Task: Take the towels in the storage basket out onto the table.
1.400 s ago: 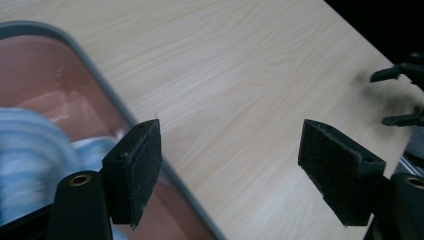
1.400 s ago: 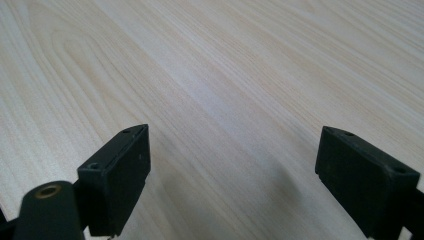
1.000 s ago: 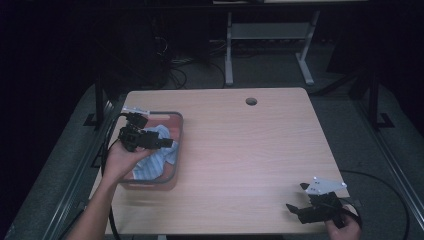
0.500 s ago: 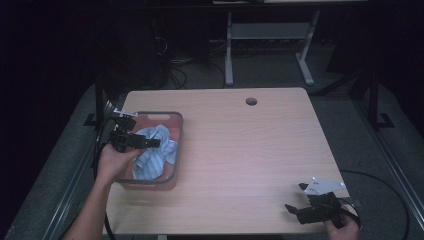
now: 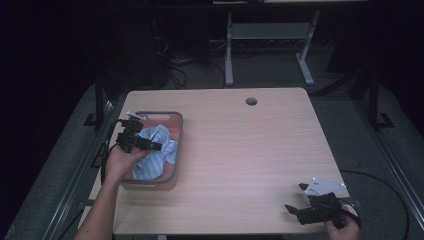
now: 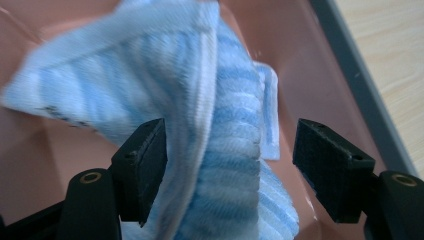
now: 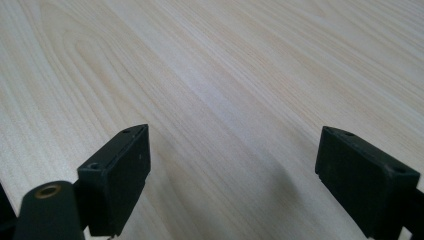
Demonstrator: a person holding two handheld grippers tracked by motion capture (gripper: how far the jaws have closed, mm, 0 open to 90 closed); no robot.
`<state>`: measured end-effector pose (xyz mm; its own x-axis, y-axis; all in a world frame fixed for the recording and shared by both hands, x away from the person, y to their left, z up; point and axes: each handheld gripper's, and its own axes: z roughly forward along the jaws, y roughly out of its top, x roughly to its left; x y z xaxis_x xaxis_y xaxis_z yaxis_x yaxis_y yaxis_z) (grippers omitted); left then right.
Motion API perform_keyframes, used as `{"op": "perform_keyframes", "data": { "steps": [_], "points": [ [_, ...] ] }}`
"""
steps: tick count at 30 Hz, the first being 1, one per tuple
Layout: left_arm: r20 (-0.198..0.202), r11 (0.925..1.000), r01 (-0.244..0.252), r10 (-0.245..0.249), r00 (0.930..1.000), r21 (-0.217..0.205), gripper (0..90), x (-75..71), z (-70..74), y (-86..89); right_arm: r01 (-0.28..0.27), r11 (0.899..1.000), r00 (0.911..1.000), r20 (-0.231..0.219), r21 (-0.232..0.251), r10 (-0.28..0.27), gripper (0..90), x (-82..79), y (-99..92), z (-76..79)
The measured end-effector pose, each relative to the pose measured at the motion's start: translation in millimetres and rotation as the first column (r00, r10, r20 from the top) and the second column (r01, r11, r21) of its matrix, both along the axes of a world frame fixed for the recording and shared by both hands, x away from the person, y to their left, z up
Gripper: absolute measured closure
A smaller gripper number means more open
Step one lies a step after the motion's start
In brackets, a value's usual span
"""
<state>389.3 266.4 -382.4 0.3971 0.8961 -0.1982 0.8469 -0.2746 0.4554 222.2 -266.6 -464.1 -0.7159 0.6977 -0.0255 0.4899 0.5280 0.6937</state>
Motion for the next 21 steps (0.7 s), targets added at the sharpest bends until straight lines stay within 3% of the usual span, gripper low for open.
{"op": "perform_keyframes", "data": {
  "steps": [4, 9, 10, 12, 17, 21],
  "points": [
    [-0.017, 0.9942, 0.009, -0.007, 0.9998, 0.107, 33.3, 3.4, -8.4, -10.4, -0.002, 1.000, 1.0000, 0.004, 0.001, 0.002, 13.8, -0.2, 0.4, 0.0],
    [-0.056, 0.9858, 0.025, -0.015, 0.9983, 0.166, 40.2, 7.8, -16.8, -16.7, -0.004, 1.000, 1.0000, 0.006, 0.001, 0.004, 13.8, -0.2, 0.7, 0.2],
    [-0.076, 0.9792, 0.032, -0.017, 0.9969, 0.200, 41.1, 9.7, -21.2, -18.9, -0.003, 1.000, 1.0000, 0.005, 0.002, 0.003, 13.8, -0.3, 0.9, 0.3],
    [-0.090, 0.9740, 0.034, -0.014, 0.9958, 0.224, 43.8, 10.9, -25.0, -20.9, -0.002, 1.000, 1.0000, 0.003, 0.004, 0.002, 13.8, -0.6, 1.4, 0.6],
    [-0.108, 0.9657, 0.042, -0.014, 0.9941, 0.256, 49.7, 11.9, -32.1, -25.0, -0.004, 1.000, 1.0000, 0.006, 0.005, 0.004, 13.8, -0.8, 0.7, 0.7],
    [-0.109, 0.9677, 0.032, -0.005, 0.9941, 0.250, 54.4, 12.0, -33.2, -24.8, -0.016, 1.000, 0.9997, 0.016, -0.006, 0.016, 13.8, -0.1, 1.9, 0.6]
  ]
}}
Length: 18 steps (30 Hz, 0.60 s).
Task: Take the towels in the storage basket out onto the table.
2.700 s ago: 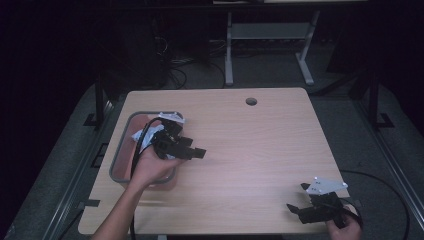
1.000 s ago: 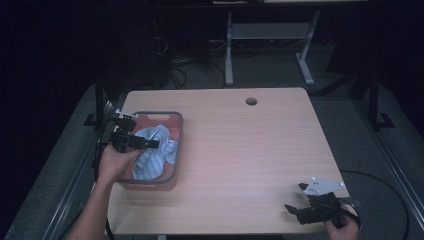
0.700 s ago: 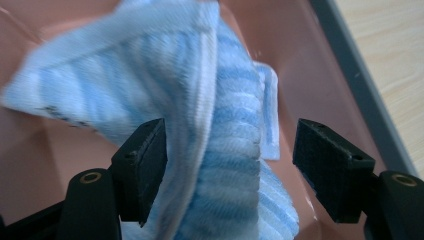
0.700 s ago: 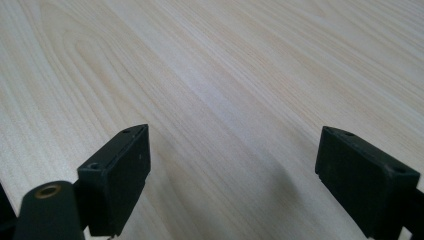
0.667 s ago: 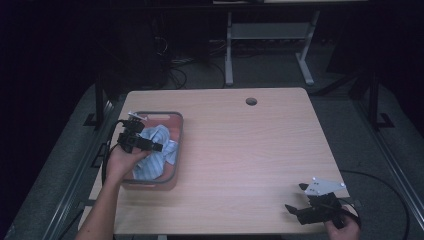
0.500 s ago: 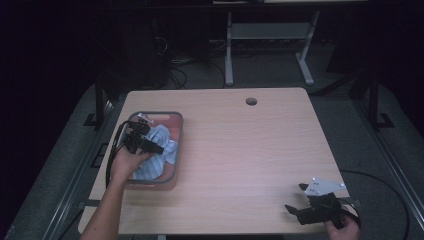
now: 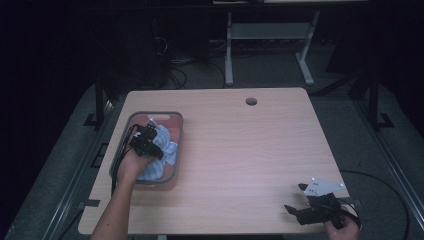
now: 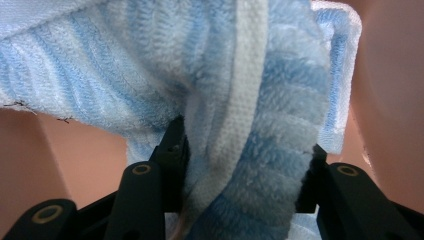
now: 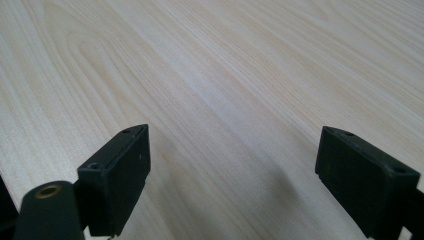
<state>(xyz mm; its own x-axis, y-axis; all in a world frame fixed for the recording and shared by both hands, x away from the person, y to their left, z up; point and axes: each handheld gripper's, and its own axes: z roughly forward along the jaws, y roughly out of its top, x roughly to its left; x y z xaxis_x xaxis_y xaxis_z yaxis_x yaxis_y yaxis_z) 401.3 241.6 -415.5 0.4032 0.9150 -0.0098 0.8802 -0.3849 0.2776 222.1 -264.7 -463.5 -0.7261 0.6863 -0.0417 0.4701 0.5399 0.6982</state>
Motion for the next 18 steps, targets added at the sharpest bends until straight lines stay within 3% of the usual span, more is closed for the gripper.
{"op": "perform_keyframes", "data": {
  "steps": [9, 14, 17, 18],
  "points": [
    [-0.006, 0.9997, -0.018, 0.018, 0.9998, -0.016, 66.0, -0.4, 1.7, 2.9, 0.027, 1.000, 0.9996, 0.006, 0.010, -0.027, 13.8, 0.6, -3.4, 1.1],
    [0.002, 0.9974, -0.034, 0.034, 0.9994, -0.064, 68.4, -2.8, 5.3, 7.8, 0.040, 0.999, 0.9992, 0.007, 0.017, -0.040, 13.8, 0.2, -6.6, 1.9],
    [0.013, 0.9909, -0.045, 0.047, 0.9988, -0.127, 68.5, -7.3, 9.0, 14.6, 0.046, 0.998, 0.9989, 0.005, 0.031, -0.046, 13.8, -0.2, -8.3, 3.2],
    [0.013, 0.9909, -0.045, 0.047, 0.9988, -0.127, 68.5, -7.3, 9.0, 14.6, 0.046, 0.998, 0.9989, 0.005, 0.031, -0.046, 13.8, -0.2, -8.3, 3.2]
  ]
}}
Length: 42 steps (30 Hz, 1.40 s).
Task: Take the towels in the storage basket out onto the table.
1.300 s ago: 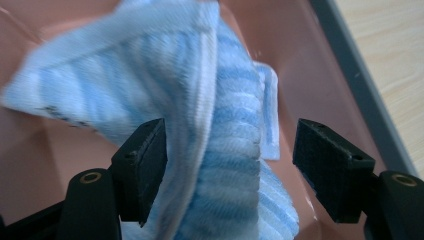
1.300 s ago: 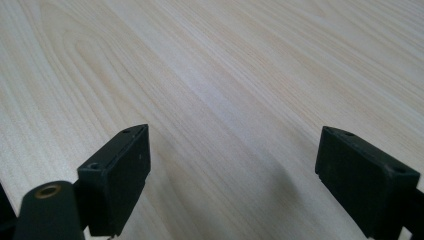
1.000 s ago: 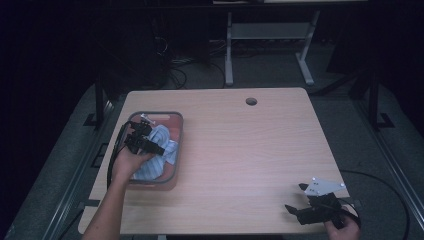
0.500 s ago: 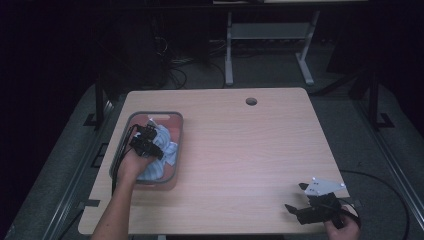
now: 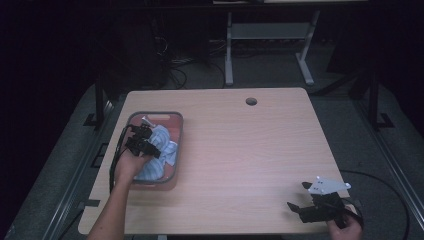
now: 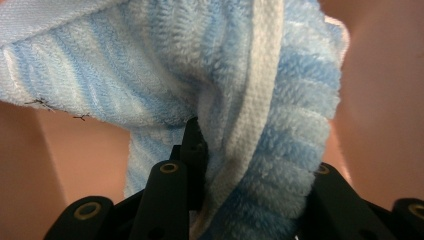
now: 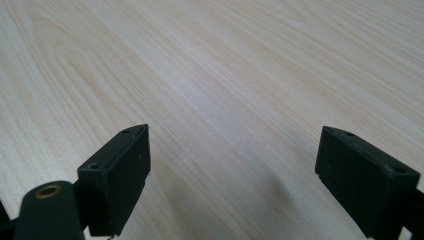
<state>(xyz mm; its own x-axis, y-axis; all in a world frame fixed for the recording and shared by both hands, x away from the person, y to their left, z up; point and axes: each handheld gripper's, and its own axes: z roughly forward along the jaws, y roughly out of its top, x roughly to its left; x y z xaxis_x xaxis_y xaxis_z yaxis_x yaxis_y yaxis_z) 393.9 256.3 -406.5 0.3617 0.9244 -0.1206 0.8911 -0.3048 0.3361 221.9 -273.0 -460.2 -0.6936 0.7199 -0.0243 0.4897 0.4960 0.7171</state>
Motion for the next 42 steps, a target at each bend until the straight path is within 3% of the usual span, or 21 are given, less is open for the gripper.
{"op": "perform_keyframes", "data": {
  "steps": [3, 14, 16, 20, 23, 32, 42],
  "points": [
    [0.028, 0.9980, -0.012, 0.013, 0.9995, -0.062, 68.5, -5.4, 5.4, 5.2, 0.016, 1.000, 0.9998, 0.006, 0.007, -0.016, 13.8, 0.1, -1.8, 1.4],
    [0.077, 0.9900, 0.005, 0.006, 0.9970, -0.141, 68.4, -16.9, 20.8, 9.7, 0.047, 0.999, 0.9989, 0.004, 0.003, -0.047, 13.8, 1.7, -4.7, 1.7],
    [0.085, 0.9850, 0.011, 0.004, 0.9964, -0.172, 68.4, -19.5, 24.9, 11.8, 0.051, 0.999, 0.9987, 0.005, 0.007, -0.051, 13.8, 2.0, -5.0, 1.4],
    [0.096, 0.9824, 0.013, 0.005, 0.9954, -0.186, 68.4, -21.2, 29.5, 14.0, 0.056, 0.998, 0.9984, 0.007, 0.008, -0.057, 13.8, 1.8, -5.9, 3.0],
    [0.113, 0.9762, 0.016, 0.009, 0.9935, -0.216, 68.3, -23.6, 36.1, 18.4, 0.063, 0.998, 0.9979, 0.008, 0.017, -0.064, 13.8, 2.6, -7.5, 3.3],
    [0.141, 0.9713, 0.038, -0.004, 0.9900, -0.235, 68.4, -30.1, 48.4, 19.5, 0.069, 0.997, 0.9975, 0.014, 0.024, -0.069, 13.8, 3.7, -9.5, 3.3],
    [0.178, 0.9506, 0.063, -0.008, 0.9840, -0.304, 68.4, -36.3, 66.1, 28.0, 0.077, 0.997, 0.9969, 0.017, 0.032, -0.077, 13.8, 3.7, -10.6, 4.3]
  ]
}}
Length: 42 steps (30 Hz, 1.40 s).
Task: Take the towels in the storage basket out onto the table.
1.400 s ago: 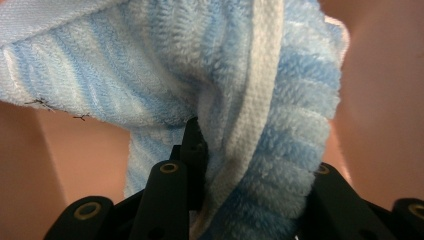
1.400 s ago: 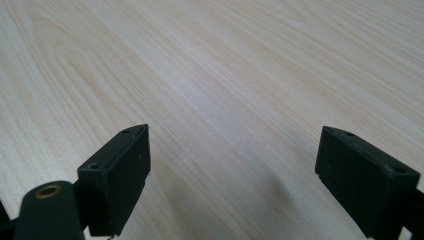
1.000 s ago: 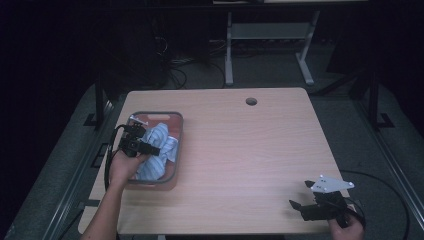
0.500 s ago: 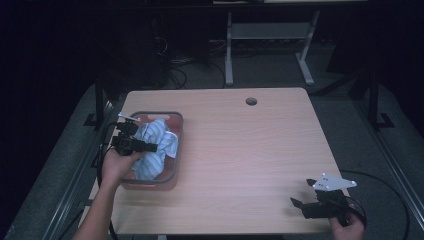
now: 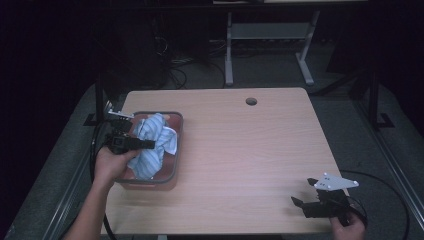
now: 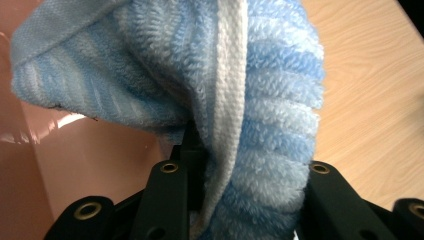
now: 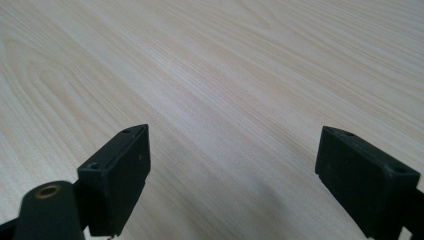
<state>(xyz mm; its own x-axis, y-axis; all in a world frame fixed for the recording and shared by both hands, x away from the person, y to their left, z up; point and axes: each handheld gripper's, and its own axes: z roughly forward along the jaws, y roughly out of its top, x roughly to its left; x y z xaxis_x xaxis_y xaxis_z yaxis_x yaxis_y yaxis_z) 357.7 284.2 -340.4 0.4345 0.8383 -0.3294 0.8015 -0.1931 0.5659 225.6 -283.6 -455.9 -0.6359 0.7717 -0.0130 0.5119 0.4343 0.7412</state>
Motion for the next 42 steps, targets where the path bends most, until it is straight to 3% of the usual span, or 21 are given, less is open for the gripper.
{"op": "perform_keyframes", "data": {
  "steps": [7, 12, 16, 28, 42],
  "points": [
    [0.029, 0.9999, 0.010, -0.010, 0.9995, -0.013, 68.4, -4.1, 17.7, -1.2, 0.000, 1.000, 1.0000, 0.008, 0.000, 0.000, 13.8, 0.2, -1.6, 0.7],
    [0.051, 0.9987, 0.020, -0.018, 0.9985, -0.047, 68.3, -6.2, 30.1, -5.5, 0.001, 1.000, 1.0000, 0.007, -0.001, -0.001, 13.8, 0.4, -1.2, 0.8],
    [0.065, 0.9987, 0.032, -0.029, 0.9975, -0.039, 68.3, -6.4, 39.2, -7.1, 0.005, 1.000, 1.0000, 0.002, 0.001, -0.005, 13.8, 0.7, -1.1, 0.3],
    [0.117, 0.9961, 0.048, -0.039, 0.9923, -0.075, 68.4, -10.2, 66.9, -12.4, 0.003, 1.000, 1.0000, 0.002, -0.001, -0.003, 13.8, 0.9, -0.5, 0.6],
    [0.129, 0.9913, 0.108, -0.097, 0.9868, -0.076, 68.3, -5.9, 79.4, -40.3, 0.002, 1.000, 1.0000, 0.001, -0.001, -0.002, 13.8, 1.6, 0.3, 0.1]
  ]
}}
